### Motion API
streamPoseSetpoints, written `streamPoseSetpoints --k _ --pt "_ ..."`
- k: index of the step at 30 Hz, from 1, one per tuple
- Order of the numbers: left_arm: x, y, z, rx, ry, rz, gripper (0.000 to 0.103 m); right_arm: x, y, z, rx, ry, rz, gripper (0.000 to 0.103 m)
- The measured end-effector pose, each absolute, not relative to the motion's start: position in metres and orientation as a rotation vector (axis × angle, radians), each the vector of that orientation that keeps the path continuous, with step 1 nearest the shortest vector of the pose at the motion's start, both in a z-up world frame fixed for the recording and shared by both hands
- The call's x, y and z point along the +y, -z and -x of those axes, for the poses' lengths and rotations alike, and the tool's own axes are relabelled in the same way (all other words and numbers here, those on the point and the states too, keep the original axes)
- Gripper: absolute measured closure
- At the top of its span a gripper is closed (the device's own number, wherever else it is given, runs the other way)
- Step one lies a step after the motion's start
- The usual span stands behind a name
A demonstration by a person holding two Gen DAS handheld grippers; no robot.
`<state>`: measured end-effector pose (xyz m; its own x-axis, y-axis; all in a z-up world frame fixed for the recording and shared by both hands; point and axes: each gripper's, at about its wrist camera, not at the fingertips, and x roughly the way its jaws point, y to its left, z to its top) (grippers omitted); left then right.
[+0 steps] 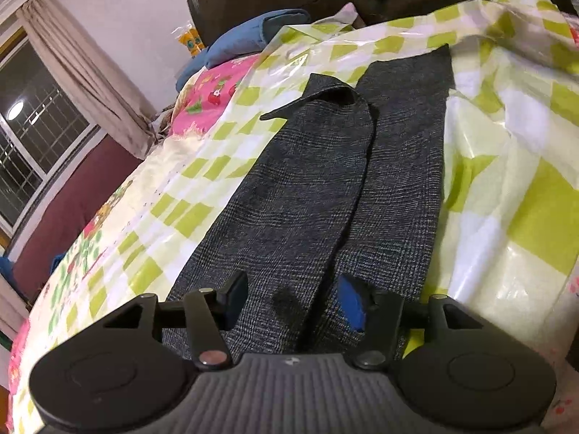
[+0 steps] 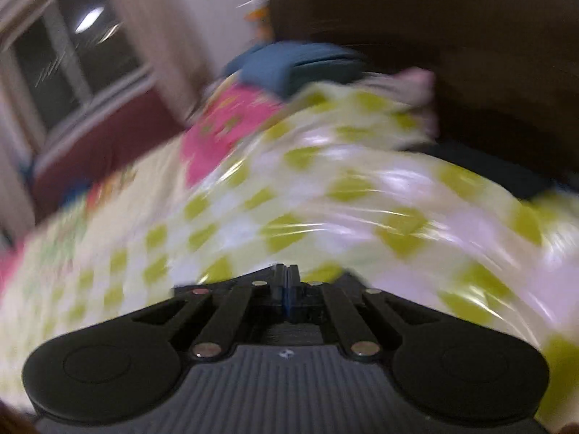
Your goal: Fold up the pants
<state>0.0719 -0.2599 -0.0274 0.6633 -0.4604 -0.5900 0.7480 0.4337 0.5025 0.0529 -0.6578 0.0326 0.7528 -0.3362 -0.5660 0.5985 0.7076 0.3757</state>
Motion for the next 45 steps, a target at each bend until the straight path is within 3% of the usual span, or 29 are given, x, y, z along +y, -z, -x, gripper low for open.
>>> streamPoseSetpoints --k 4,8,10,13,15,17,18,19,22,32,35,38,42,45 --pt "-0.267 0.028 -0.070 0.390 0.771 -0.856 0.034 -0.671 -0.007 -0.044 0.561 0.529 -0.654 0.095" --pt "-0.271 0.028 -0.069 0.393 0.774 -0.857 0.033 -0.622 -0.019 -0.083 0.607 0.414 -0.412 0.092" --pt "-0.273 0.027 -0.071 0.393 0.777 -0.837 0.032 -0.594 -0.021 -0.121 0.655 0.365 -0.274 0.063" --pt "-0.269 0.027 -0.074 0.395 0.781 -0.790 0.028 -0.542 -0.021 -0.169 0.705 0.293 -0.065 0.055" --pt "-0.267 0.028 -0.078 0.404 0.785 -0.756 0.027 -0.514 -0.009 -0.197 0.742 0.286 0.121 0.040" --pt "-0.265 0.029 -0.081 0.415 0.788 -0.728 0.027 -0.497 0.017 -0.231 0.818 0.344 0.287 0.043" --pt "-0.263 0.028 -0.083 0.419 0.786 -0.717 0.026 -0.498 0.030 -0.243 0.853 0.382 0.331 0.069" --pt "-0.262 0.027 -0.083 0.422 0.784 -0.709 0.026 -0.509 0.041 -0.254 0.893 0.449 0.331 0.103" --pt "-0.255 0.027 -0.087 0.434 0.782 -0.677 0.026 -0.565 0.032 -0.238 0.875 0.515 -0.011 0.101" --pt "-0.260 0.020 -0.072 0.405 0.769 -0.720 0.026 -0.656 -0.039 -0.062 0.450 0.486 -0.685 0.101" --pt "-0.263 0.024 -0.064 0.410 0.772 -0.766 0.025 -0.658 -0.021 -0.039 0.502 0.489 -0.703 0.100" --pt "-0.268 0.034 -0.053 0.381 0.760 -0.854 0.025 -0.674 0.023 -0.036 0.624 0.531 -0.802 0.092" --pt "-0.271 0.034 -0.049 0.376 0.760 -0.883 0.025 -0.679 0.041 -0.031 0.604 0.514 -0.867 0.086" --pt "-0.274 0.031 -0.054 0.393 0.764 -0.870 0.025 -0.682 0.037 -0.037 0.597 0.516 -0.856 0.098"
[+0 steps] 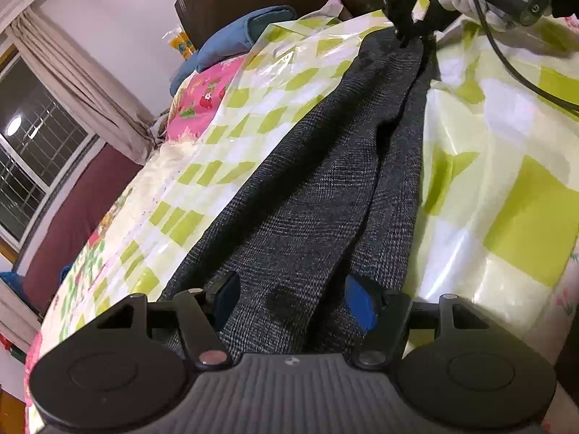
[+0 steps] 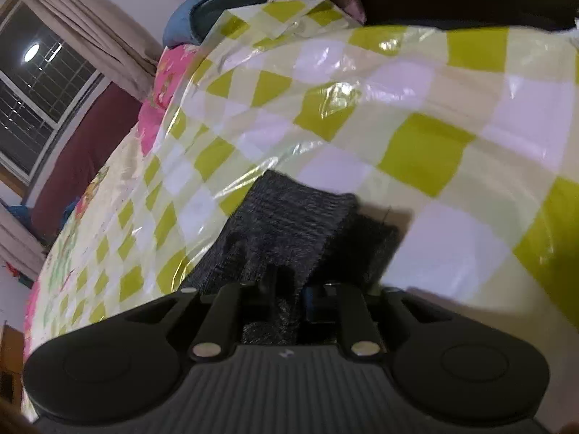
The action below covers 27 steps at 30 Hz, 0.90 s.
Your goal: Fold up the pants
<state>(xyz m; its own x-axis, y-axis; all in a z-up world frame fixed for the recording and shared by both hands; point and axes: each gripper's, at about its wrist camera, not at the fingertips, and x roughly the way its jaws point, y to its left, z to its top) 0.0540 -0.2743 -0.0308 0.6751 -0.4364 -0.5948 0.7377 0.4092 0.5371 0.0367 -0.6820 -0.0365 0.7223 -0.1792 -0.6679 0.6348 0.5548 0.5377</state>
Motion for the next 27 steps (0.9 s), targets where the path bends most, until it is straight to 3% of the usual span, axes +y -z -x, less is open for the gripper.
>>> streamPoseSetpoints --k 8,13,16,23,27 --pt "-0.264 -0.004 -0.061 0.324 0.725 -0.832 0.025 -0.662 -0.077 -0.074 0.309 0.161 -0.923 0.099" --pt "-0.254 -0.027 -0.059 0.267 0.695 -0.783 0.025 -0.632 -0.141 -0.083 0.183 -0.018 -0.823 0.099" --pt "-0.251 -0.021 -0.055 0.280 0.717 -0.775 0.024 -0.635 -0.121 -0.068 0.233 0.057 -0.830 0.099" --pt "-0.252 0.017 -0.036 0.327 0.783 -0.914 0.024 -0.702 0.043 -0.025 0.578 0.564 -1.035 0.099" --pt "-0.254 0.024 -0.034 0.323 0.767 -0.958 0.024 -0.703 0.053 -0.027 0.570 0.579 -1.034 0.099"
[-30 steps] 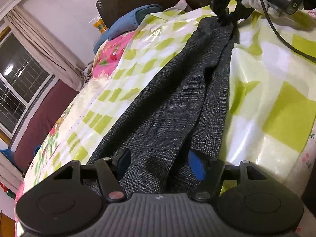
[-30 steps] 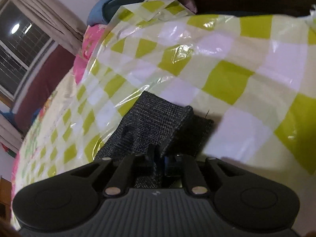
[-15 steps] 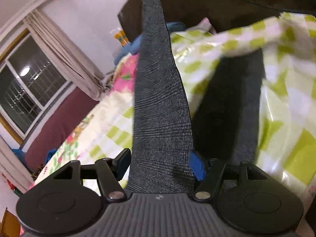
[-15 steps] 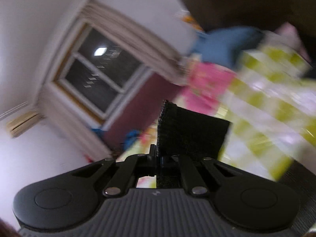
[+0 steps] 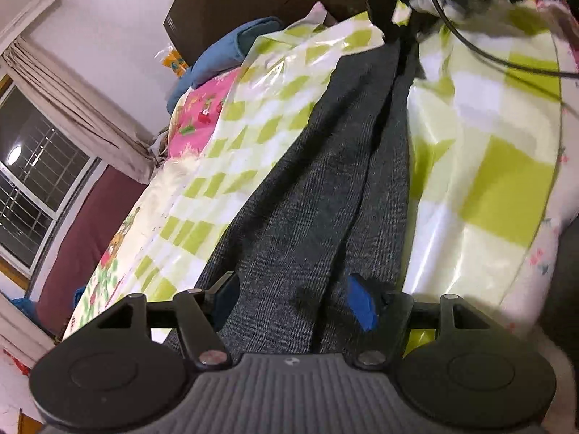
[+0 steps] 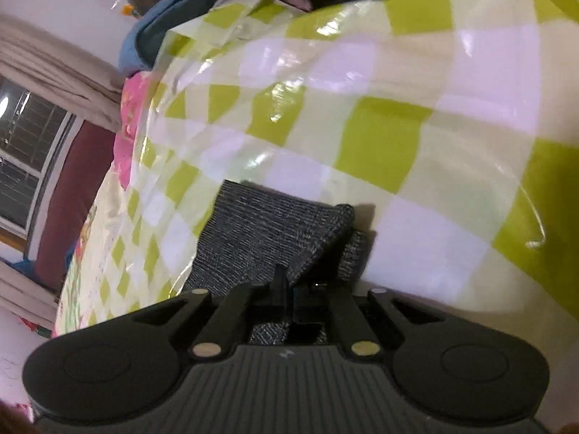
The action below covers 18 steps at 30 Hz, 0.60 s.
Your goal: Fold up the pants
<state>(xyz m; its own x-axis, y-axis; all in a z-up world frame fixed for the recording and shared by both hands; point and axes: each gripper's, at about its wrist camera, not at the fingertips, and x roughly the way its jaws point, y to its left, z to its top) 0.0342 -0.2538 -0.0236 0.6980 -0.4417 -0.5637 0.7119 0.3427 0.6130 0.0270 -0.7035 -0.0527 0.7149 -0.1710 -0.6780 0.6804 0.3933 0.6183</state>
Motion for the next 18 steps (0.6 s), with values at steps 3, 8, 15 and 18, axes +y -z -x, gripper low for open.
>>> streamPoseSetpoints --k 3,8,15,18 --pt "-0.251 0.023 -0.039 0.336 0.744 -0.945 0.024 -0.703 0.033 -0.038 0.556 0.555 -0.970 0.099" --pt "-0.248 0.025 -0.050 0.372 0.733 -0.929 0.024 -0.700 0.020 -0.051 0.589 0.544 -0.913 0.099" --pt "-0.247 0.034 -0.053 0.381 0.733 -0.952 0.024 -0.703 0.032 -0.032 0.637 0.562 -0.933 0.090" --pt "-0.241 0.034 -0.050 0.383 0.743 -0.959 0.024 -0.701 0.039 -0.023 0.626 0.526 -0.960 0.084"
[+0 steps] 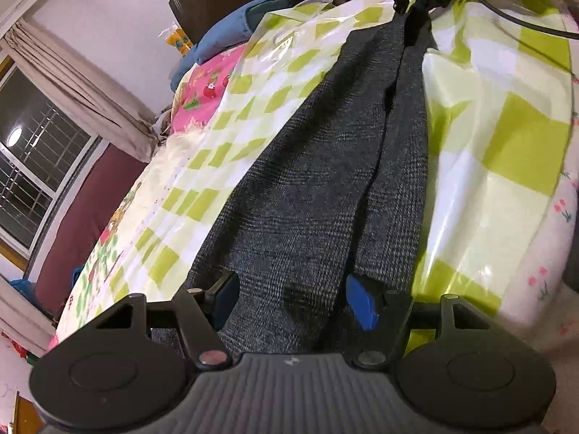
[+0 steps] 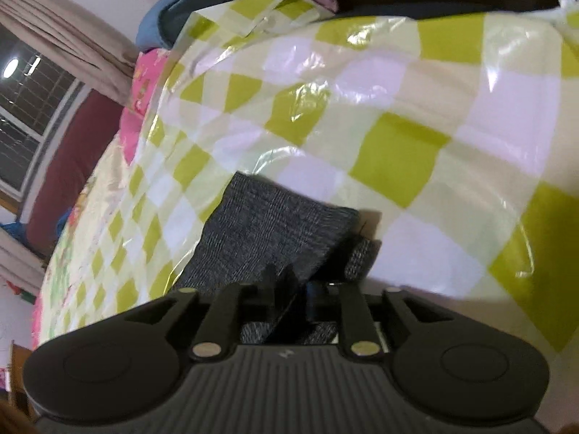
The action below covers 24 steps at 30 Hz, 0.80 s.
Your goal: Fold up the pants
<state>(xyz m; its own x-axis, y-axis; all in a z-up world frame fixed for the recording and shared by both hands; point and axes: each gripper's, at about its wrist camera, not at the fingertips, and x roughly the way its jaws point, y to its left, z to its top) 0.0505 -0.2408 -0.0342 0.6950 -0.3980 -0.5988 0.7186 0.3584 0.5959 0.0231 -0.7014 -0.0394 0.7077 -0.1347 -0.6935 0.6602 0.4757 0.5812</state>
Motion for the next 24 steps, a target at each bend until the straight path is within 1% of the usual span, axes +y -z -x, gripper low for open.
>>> streamPoseSetpoints --k 2,3,5,6,7,9,12,14,16,17,19,22,24 --pt "-0.240 0.036 -0.049 0.385 0.742 -0.961 0.024 -0.701 0.042 -0.016 0.589 0.516 -0.980 0.082" --pt "-0.240 0.037 -0.049 0.384 0.740 -0.961 0.024 -0.700 0.044 -0.013 0.573 0.508 -0.991 0.082" --pt "-0.241 0.036 -0.048 0.383 0.739 -0.962 0.024 -0.696 0.045 -0.008 0.555 0.518 -0.972 0.089" --pt "-0.242 0.036 -0.048 0.386 0.743 -0.963 0.026 -0.695 0.044 -0.008 0.559 0.524 -0.963 0.097" --pt "-0.242 0.034 -0.049 0.386 0.749 -0.963 0.029 -0.695 0.043 -0.008 0.561 0.523 -0.978 0.099" --pt "-0.240 0.029 -0.049 0.387 0.755 -0.958 0.031 -0.698 0.035 -0.006 0.533 0.506 -0.997 0.099" --pt "-0.235 0.023 -0.050 0.401 0.763 -0.935 0.031 -0.698 0.016 -0.004 0.511 0.500 -0.951 0.099" --pt "-0.232 0.026 -0.051 0.416 0.753 -0.936 0.031 -0.697 0.016 -0.012 0.598 0.576 -0.838 0.098" --pt "-0.228 0.030 -0.051 0.414 0.735 -0.944 0.031 -0.692 0.023 -0.025 0.714 0.612 -0.745 0.095" --pt "-0.224 0.029 -0.049 0.412 0.725 -0.938 0.031 -0.686 0.022 -0.026 0.720 0.620 -0.710 0.093" --pt "-0.214 0.026 -0.048 0.422 0.717 -0.908 0.031 -0.669 0.009 -0.021 0.678 0.652 -0.620 0.085" --pt "-0.200 0.023 -0.046 0.426 0.698 -0.890 0.031 -0.641 -0.013 -0.010 0.617 0.705 -0.422 0.079" --pt "-0.193 0.026 -0.044 0.428 0.687 -0.885 0.031 -0.616 -0.025 -0.006 0.604 0.681 -0.281 0.079"
